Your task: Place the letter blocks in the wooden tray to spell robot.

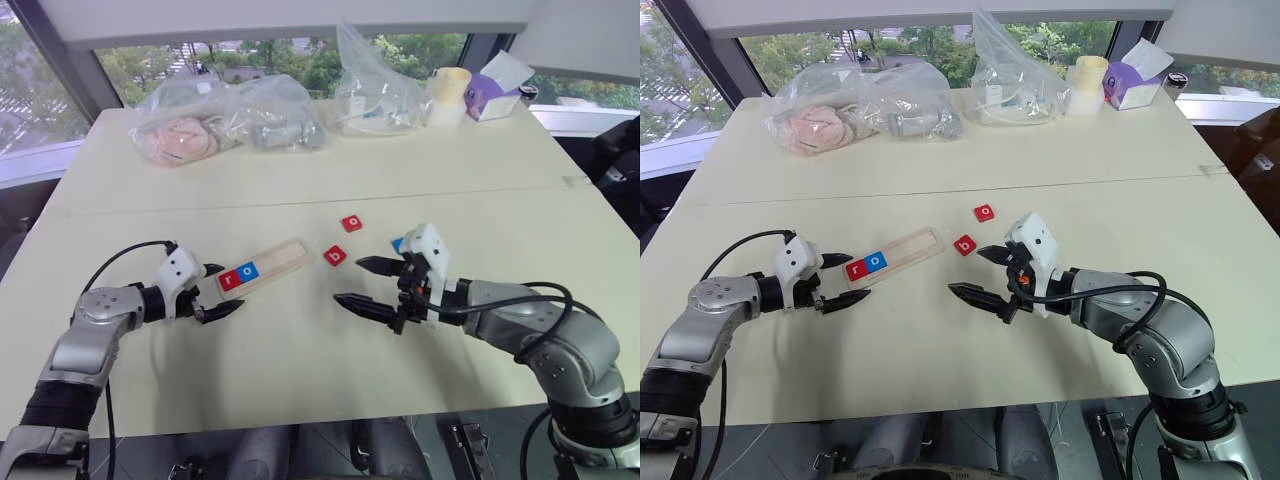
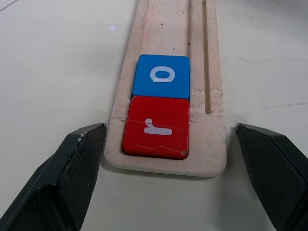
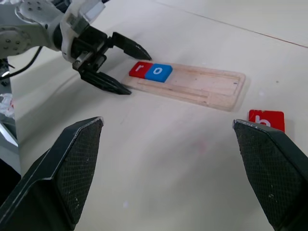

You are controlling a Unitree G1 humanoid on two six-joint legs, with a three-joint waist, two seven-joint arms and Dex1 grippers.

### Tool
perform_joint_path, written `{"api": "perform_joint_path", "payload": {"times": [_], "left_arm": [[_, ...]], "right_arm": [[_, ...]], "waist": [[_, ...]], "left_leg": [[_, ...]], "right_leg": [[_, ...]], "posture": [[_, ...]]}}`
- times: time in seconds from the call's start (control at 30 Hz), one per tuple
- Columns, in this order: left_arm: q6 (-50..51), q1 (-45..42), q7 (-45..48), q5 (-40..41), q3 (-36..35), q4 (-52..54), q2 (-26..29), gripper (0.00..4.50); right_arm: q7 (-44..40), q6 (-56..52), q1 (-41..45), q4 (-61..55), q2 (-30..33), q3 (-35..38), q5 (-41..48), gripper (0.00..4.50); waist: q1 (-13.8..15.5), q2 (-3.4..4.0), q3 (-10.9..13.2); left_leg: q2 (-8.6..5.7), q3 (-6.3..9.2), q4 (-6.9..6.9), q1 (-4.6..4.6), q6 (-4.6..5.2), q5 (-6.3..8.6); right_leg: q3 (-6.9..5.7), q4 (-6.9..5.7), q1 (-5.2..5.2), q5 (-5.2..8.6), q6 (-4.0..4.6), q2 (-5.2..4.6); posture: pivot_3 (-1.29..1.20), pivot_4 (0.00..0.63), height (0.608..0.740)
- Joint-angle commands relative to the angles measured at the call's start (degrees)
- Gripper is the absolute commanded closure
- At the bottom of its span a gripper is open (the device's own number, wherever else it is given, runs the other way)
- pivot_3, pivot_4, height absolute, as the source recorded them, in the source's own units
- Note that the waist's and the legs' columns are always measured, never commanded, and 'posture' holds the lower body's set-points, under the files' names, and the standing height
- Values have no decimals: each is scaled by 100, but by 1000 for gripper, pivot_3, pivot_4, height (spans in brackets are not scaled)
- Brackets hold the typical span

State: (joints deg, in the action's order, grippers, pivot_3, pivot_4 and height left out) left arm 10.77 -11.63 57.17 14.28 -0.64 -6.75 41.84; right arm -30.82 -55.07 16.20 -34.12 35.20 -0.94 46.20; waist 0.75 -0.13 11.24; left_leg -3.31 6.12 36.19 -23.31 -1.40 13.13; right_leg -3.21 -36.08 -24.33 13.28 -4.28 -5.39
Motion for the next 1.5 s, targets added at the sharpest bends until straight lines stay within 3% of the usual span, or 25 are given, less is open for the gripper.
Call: {"api": "perform_joint_path", "payload": {"times": [0.03, 0.17, 0.3, 0.33, 0.67, 0.93, 1.03, 1.17, 1.33, 1.43, 1.5], "left_arm": [[76, 59, -128, -298, 188, -152, -6, 0], [102, 15, 20, -272, 294, -240, -2, 0], [69, -56, 275, -164, 328, -353, -15, 1279], [91, -77, 330, -145, 324, -377, -8, 1374], [-200, -573, 710, -295, 551, -571, -45, 1373], [-1411, -1123, 2231, -704, 1226, -1022, 509, 1373], [-1624, -1397, 2408, -723, 1316, -1302, 381, 1373], [-2032, -2271, 2153, -1024, 1536, -2271, -384, 1373], [-2272, -2640, 2119, -1213, 1599, -2826, -812, 1373], [-2286, -2702, 2222, -1255, 1654, -2918, -896, 24], [-2342, -2719, 2240, -1278, 1660, -2940, -929, 24]], "right_arm": [[-53, 131, 19, -54, -37, 25, -19, 76], [-74, 155, 29, -24, -39, 5, -63, 76], [-101, 164, 25, 1, -26, 9, -104, 0], [-105, 163, 24, 3, -23, 11, -111, 0], [-198, 147, -138, 3, 133, 188, -129, 0], [-890, 370, -665, 260, 1019, 679, -279, 0], [-894, 456, -679, 341, 992, 693, -364, 0], [-715, 479, -750, 216, 791, 613, -406, 0], [-651, 471, -907, 101, 725, 689, -408, 0], [-611, 467, -904, 97, 708, 688, -403, 0], [-595, 468, -896, 101, 695, 676, -403, 0]], "waist": [[3, 0, 0], [9, 1, -1], [9, 8, -9], [11, 7, -9], [53, 9, -12], [131, 6, -13], [129, 6, -13], [219, 7, -13], [221, 6, -13], [176, 6, -13], [147, 6, -13]], "left_leg": [[0, 0, 0, 0, 0, 0], [0, 0, 2, 0, 0, 0], [0, 0, 2, 2, 0, 0], [0, 0, 2, 2, 0, 0], [0, 1, 5, 1, 1, -1], [-2, -19, -1, -4, 5, 2], [4, -21, 0, -4, 6, 2], [4, -20, 9, -7, 6, 1], [1, -37, 37, -14, 9, 1], [-1, -40, 45, -14, 10, 2], [0, -38, 48, -13, 10, 2]], "right_leg": [[0, 0, 0, 0, 0, 0], [0, -1, 0, 1, -1, 0], [0, -1, 1, 3, -2, 0], [0, -1, 1, 3, -2, 0], [-1, -3, 5, 3, -3, 0], [0, 10, 1, -4, 8, 5], [1, 6, -3, -3, 5, 11], [-3, 4, 4, 0, -2, 14], [-2, 7, 17, -7, -41, 2], [-2, 6, 22, -11, -49, -2], [-2, 5, 23, -12, -50, -2]], "posture": [[0, 150, 740], [0, 150, 740], [0, 150, 740], [0, 150, 740], [0, 150, 740], [0, 150, 740], [0, 150, 740], [0, 150, 740], [0, 150, 740], [0, 150, 740], [0, 150, 740]]}}
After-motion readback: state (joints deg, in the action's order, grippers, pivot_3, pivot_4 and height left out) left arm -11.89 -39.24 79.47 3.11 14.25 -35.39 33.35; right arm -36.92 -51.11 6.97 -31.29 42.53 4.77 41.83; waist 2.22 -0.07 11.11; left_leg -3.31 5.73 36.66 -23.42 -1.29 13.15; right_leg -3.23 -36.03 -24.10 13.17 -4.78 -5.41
